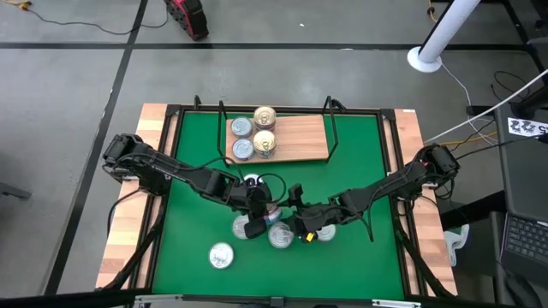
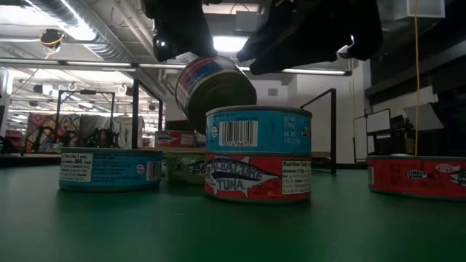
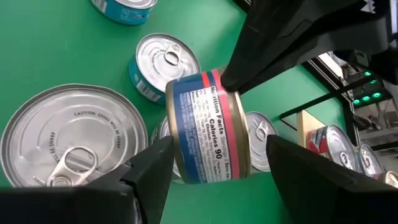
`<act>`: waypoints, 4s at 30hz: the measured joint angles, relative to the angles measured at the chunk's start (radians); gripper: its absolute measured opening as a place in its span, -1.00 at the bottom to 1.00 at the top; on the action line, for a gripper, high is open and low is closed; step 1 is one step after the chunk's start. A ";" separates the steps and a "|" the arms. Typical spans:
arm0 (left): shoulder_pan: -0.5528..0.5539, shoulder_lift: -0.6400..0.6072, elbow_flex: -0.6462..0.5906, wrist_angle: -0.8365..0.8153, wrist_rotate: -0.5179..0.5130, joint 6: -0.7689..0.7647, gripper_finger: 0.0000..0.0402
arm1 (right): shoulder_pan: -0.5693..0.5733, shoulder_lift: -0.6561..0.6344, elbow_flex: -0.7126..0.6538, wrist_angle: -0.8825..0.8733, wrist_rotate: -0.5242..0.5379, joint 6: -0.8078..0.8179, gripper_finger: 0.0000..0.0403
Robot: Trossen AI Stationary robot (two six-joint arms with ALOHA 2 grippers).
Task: Stack canned seafood by type on shelf
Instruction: Stack the blue-pink tuna can on top of the blue-pink tuna can on the shelf
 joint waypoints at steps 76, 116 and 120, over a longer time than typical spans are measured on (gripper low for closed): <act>0.069 -0.162 0.005 -0.246 -0.047 0.245 -0.33 | -0.044 0.066 0.031 0.101 0.158 -0.207 0.00; 0.379 -0.373 0.005 -0.319 -0.300 0.578 -0.33 | -0.748 0.100 0.224 0.231 -0.258 -0.617 0.01; 0.390 -0.372 0.005 -0.315 -0.300 0.578 -0.33 | -0.746 0.145 0.224 0.288 -0.234 -0.706 0.01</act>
